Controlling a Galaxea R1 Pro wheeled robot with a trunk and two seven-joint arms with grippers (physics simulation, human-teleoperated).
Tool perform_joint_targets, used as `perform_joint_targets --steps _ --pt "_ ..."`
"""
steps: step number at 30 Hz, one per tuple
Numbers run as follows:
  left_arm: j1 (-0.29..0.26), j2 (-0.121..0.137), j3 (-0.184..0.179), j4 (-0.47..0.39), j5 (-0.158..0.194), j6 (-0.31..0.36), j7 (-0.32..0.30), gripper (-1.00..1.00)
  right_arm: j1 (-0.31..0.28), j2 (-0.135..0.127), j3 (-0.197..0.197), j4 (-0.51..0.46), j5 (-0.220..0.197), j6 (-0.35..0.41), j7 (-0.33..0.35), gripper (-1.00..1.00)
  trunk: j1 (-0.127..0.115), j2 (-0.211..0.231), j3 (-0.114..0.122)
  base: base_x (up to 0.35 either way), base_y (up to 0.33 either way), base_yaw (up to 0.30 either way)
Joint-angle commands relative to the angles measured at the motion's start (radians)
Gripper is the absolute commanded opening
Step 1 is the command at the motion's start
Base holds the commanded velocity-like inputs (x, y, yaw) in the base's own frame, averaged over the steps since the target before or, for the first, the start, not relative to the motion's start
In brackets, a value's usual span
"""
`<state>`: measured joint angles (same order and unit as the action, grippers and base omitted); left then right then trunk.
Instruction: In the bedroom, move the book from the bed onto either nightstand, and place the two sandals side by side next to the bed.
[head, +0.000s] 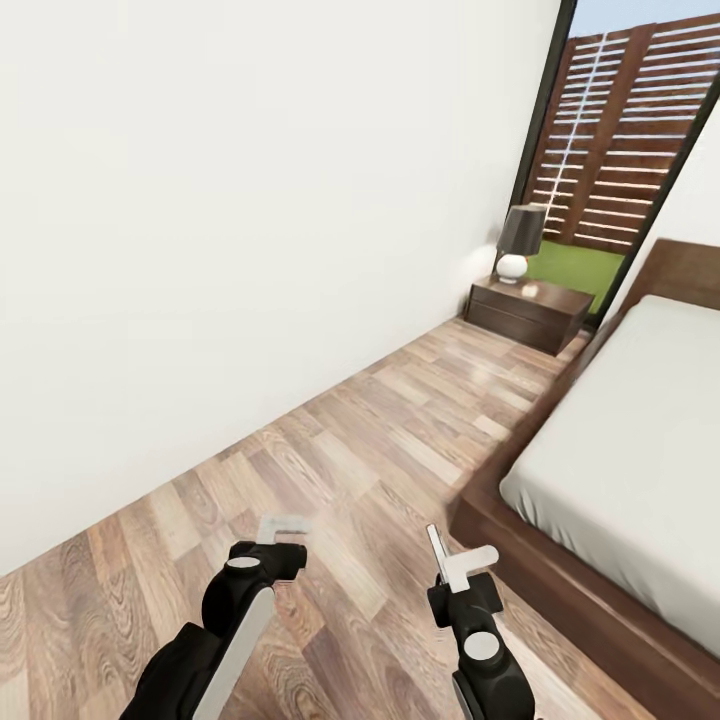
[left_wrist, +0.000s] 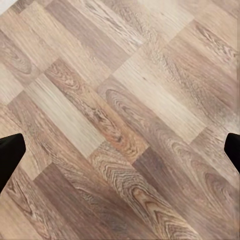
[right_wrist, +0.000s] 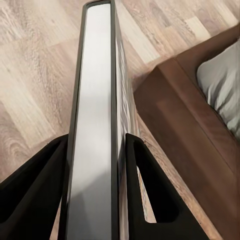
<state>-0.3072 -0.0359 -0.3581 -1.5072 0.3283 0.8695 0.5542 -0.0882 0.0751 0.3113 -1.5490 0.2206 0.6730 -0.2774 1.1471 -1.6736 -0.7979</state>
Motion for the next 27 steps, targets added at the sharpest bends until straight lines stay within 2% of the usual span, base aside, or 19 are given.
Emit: perform_joint_targets --steps 1,8,19,27 --pt "-0.001 0.000 -0.001 -0.001 0.011 0.003 0.010 1.00 -0.001 0.000 0.002 -0.001 0.004 0.007 -0.003 -1.00 -0.003 0.007 0.002 0.303 -0.121 0.000" --pt "-0.001 0.000 -0.001 -0.001 0.011 0.003 0.010 1.00 -0.001 -0.001 0.002 -0.001 0.005 0.008 -0.003 -1.00 -0.030 0.056 0.024 0.306 -0.122 -0.037" --pt "-0.001 0.000 0.001 -0.001 0.011 0.003 0.010 1.00 0.000 0.000 0.002 0.000 0.005 0.009 -0.003 -1.00 -0.072 0.133 0.059 0.307 -0.122 -0.201" --pt "-0.001 0.001 0.001 -0.001 0.011 0.003 0.010 1.00 -0.001 -0.001 0.002 0.000 0.005 0.010 -0.003 -1.00 -0.103 0.189 0.084 0.308 -0.117 -0.036"
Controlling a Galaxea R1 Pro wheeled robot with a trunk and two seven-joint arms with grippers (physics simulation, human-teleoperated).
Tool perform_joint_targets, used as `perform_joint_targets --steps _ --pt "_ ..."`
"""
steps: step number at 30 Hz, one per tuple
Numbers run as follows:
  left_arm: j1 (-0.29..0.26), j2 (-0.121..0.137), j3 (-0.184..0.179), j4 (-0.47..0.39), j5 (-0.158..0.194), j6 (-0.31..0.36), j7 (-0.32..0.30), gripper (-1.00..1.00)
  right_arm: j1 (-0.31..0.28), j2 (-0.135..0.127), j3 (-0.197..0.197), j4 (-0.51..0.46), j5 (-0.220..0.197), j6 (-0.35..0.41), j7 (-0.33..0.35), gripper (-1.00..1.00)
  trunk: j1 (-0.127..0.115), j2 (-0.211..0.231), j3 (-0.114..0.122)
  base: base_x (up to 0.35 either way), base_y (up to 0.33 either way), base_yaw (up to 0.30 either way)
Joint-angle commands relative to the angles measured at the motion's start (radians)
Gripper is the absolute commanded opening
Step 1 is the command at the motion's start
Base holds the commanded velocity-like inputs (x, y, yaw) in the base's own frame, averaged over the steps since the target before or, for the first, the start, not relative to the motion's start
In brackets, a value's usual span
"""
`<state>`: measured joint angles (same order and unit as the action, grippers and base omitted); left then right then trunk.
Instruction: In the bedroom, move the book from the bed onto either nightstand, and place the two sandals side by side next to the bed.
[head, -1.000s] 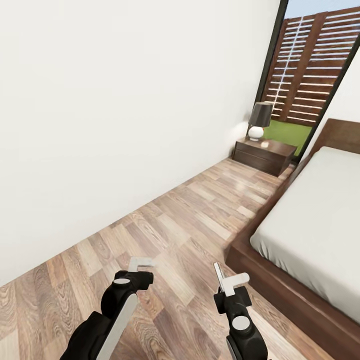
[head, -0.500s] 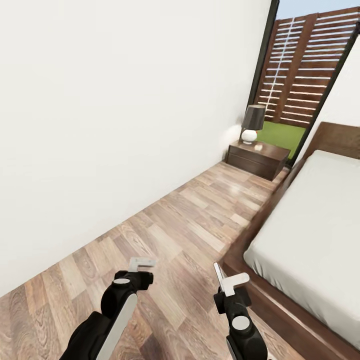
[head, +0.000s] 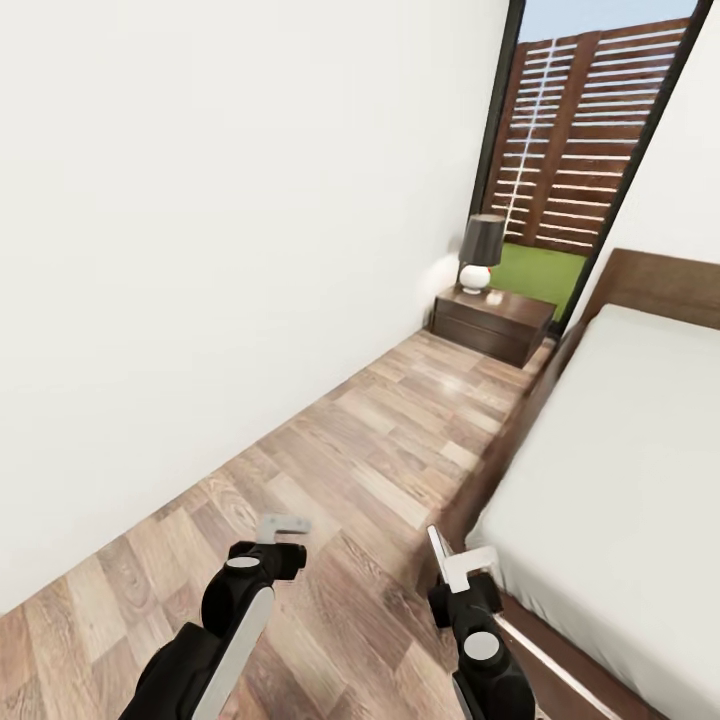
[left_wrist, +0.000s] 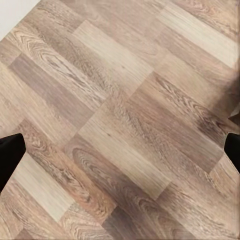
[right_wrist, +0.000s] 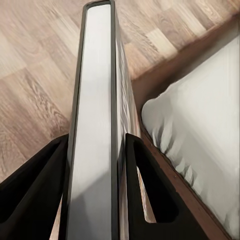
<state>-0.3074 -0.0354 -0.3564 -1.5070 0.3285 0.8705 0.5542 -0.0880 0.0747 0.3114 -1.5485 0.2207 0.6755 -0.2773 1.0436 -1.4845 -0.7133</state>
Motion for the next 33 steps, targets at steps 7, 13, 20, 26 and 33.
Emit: perform_joint_targets --steps 7,13,20,26,33 --pt "0.000 0.003 -0.007 -0.001 0.010 -0.001 0.009 1.00 -0.001 0.000 0.002 -0.001 0.005 0.007 -0.003 -1.00 -0.026 0.049 0.021 0.326 0.032 -0.001" --pt "0.001 0.003 -0.001 0.000 0.009 -0.001 0.008 1.00 -0.001 -0.001 0.003 -0.001 0.005 0.008 -0.003 -1.00 -0.034 0.063 0.027 0.303 0.108 0.000" --pt "0.001 0.005 0.000 0.001 0.009 -0.001 0.008 1.00 -0.001 -0.001 0.003 -0.001 0.005 0.009 -0.003 -1.00 -0.034 0.063 0.027 0.102 0.170 0.000" --pt "0.001 0.006 0.000 0.001 0.009 -0.001 0.008 1.00 -0.001 -0.002 0.002 -0.001 0.005 0.010 -0.003 -1.00 -0.034 0.063 0.027 0.009 0.311 -0.111" --pt "0.001 0.006 -0.001 0.001 0.009 -0.001 0.008 1.00 -0.001 -0.003 0.002 -0.001 0.005 0.010 -0.003 -1.00 -0.034 0.063 0.027 0.001 0.329 -0.265"
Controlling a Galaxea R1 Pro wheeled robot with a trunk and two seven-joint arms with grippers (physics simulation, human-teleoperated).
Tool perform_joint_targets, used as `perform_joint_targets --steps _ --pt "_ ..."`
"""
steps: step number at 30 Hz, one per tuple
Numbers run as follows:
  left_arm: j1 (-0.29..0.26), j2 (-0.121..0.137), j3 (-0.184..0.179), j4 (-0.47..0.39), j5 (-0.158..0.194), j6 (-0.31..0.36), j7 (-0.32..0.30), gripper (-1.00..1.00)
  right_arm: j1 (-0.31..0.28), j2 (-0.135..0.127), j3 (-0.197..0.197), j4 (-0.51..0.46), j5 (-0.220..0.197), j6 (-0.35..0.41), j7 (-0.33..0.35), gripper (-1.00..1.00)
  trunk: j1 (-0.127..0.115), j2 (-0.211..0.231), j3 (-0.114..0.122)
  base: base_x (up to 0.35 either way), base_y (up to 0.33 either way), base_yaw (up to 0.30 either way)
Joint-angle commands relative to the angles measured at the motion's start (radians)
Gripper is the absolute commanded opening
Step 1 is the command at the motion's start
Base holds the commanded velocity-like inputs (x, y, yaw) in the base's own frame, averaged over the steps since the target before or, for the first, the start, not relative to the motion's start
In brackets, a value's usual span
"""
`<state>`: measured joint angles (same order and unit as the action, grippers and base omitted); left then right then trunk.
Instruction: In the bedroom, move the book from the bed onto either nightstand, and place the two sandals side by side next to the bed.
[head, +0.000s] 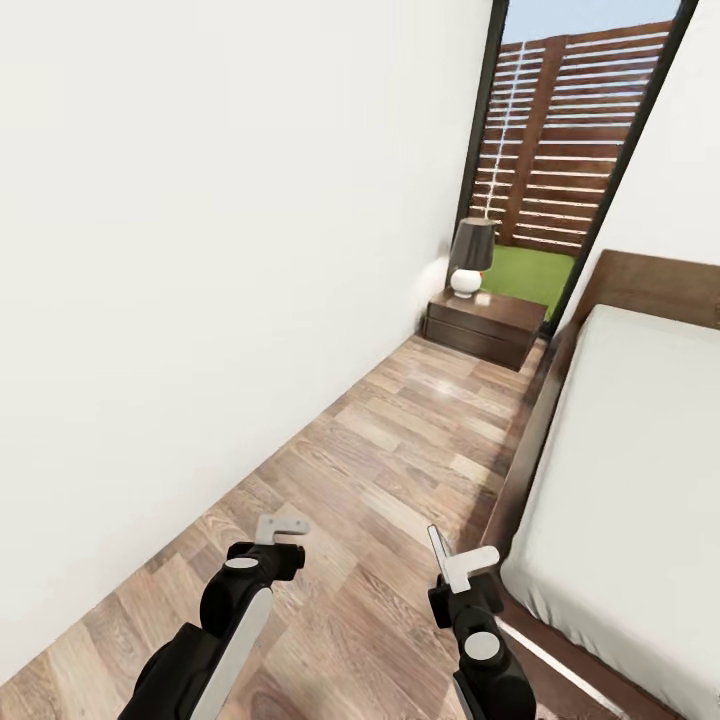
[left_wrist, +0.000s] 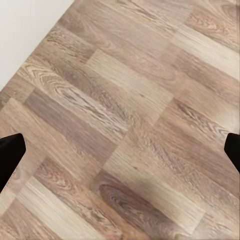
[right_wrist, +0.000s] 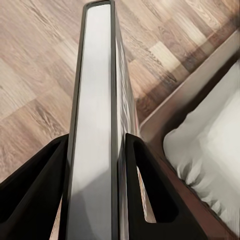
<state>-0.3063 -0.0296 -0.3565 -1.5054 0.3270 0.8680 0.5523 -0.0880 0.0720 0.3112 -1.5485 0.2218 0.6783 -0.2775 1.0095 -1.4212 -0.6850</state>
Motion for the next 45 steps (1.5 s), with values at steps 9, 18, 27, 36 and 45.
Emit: perform_joint_targets --steps 9,18,27,36,45 --pt "-0.001 0.000 -0.005 -0.001 0.010 0.002 0.009 1.00 -0.001 -0.001 0.002 -0.001 0.004 0.005 -0.003 -1.00 0.000 0.000 -0.001 0.106 0.308 -0.268" --pt "-0.001 0.002 -0.008 0.000 0.010 0.002 0.009 1.00 -0.001 0.000 0.002 -0.001 0.004 0.004 -0.003 -1.00 0.000 0.000 -0.001 0.290 0.166 -0.048" --pt "-0.001 0.002 -0.008 0.000 0.010 0.002 0.009 1.00 -0.001 -0.002 0.004 -0.001 0.005 0.001 -0.004 -1.00 0.000 0.000 -0.001 0.316 0.126 -0.001" --pt "-0.001 0.002 -0.007 0.000 0.011 0.002 0.009 1.00 -0.001 0.001 0.002 -0.001 0.007 0.001 -0.005 -1.00 0.000 0.000 -0.001 0.316 0.126 -0.016" --pt "-0.001 0.002 -0.008 0.001 0.010 0.001 0.009 1.00 -0.001 0.002 0.002 -0.001 0.007 0.001 -0.005 -1.00 0.000 0.000 -0.001 0.316 0.126 -0.239"
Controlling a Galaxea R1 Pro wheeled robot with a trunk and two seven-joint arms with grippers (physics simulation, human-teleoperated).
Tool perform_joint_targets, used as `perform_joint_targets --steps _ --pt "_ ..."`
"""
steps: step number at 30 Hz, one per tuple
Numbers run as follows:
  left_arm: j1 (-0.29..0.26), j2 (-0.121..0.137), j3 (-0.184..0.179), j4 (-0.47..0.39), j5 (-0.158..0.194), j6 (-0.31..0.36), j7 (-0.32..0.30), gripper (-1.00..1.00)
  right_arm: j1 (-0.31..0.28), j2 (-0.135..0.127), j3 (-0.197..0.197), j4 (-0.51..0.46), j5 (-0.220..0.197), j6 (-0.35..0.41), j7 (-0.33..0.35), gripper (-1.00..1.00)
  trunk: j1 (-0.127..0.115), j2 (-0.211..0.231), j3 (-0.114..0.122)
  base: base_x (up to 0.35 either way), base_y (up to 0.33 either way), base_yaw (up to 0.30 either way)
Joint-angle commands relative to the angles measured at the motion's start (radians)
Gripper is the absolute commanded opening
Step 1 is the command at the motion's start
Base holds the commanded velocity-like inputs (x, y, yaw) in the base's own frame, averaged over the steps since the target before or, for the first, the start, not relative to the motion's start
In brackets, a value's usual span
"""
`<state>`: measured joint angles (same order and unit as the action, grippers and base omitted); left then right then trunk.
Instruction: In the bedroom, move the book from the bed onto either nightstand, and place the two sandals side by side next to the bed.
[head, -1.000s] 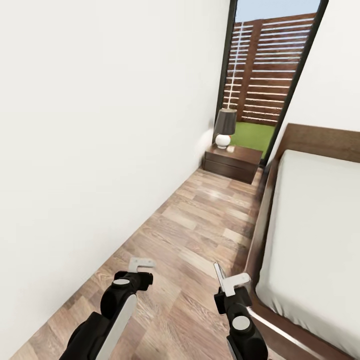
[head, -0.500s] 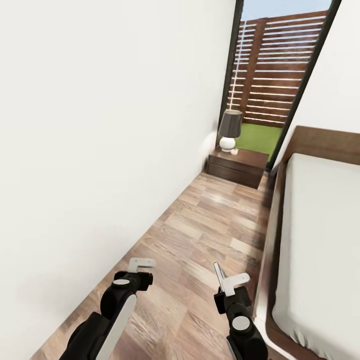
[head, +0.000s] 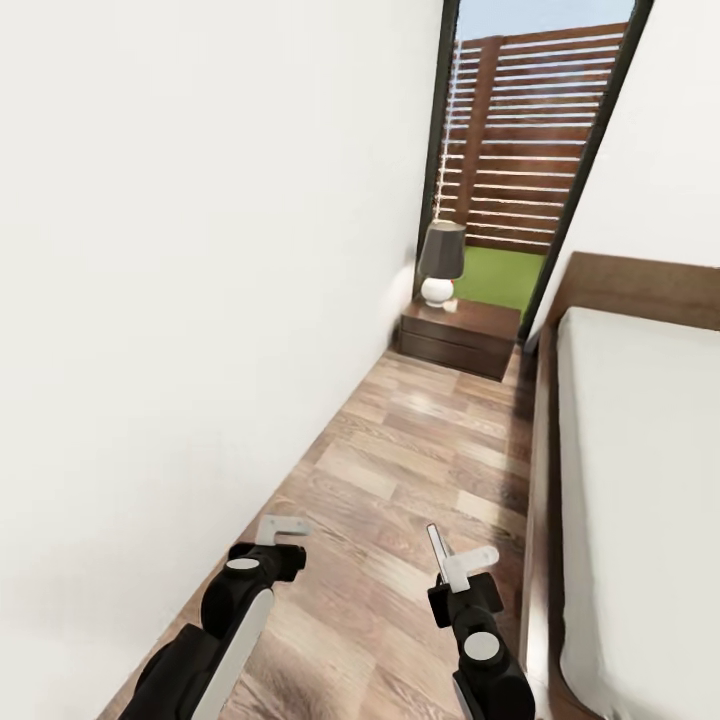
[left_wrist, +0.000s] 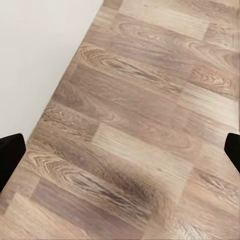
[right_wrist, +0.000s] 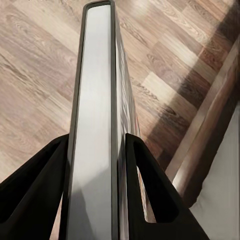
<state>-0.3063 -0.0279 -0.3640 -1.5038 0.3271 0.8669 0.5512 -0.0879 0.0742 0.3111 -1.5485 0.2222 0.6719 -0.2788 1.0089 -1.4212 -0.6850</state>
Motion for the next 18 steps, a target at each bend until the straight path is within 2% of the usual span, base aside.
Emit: perform_joint_targets --steps 1,18 --pt "-0.001 0.000 -0.004 -0.001 0.010 0.002 0.010 1.00 -0.001 0.000 0.002 -0.001 0.006 0.008 -0.003 -1.00 0.001 0.000 -0.001 0.324 0.073 -0.281" --pt "-0.001 0.000 -0.009 -0.001 0.009 0.001 0.012 1.00 -0.001 -0.002 0.002 -0.001 0.006 0.008 -0.003 -1.00 0.001 0.000 -0.001 0.334 0.010 -0.284"
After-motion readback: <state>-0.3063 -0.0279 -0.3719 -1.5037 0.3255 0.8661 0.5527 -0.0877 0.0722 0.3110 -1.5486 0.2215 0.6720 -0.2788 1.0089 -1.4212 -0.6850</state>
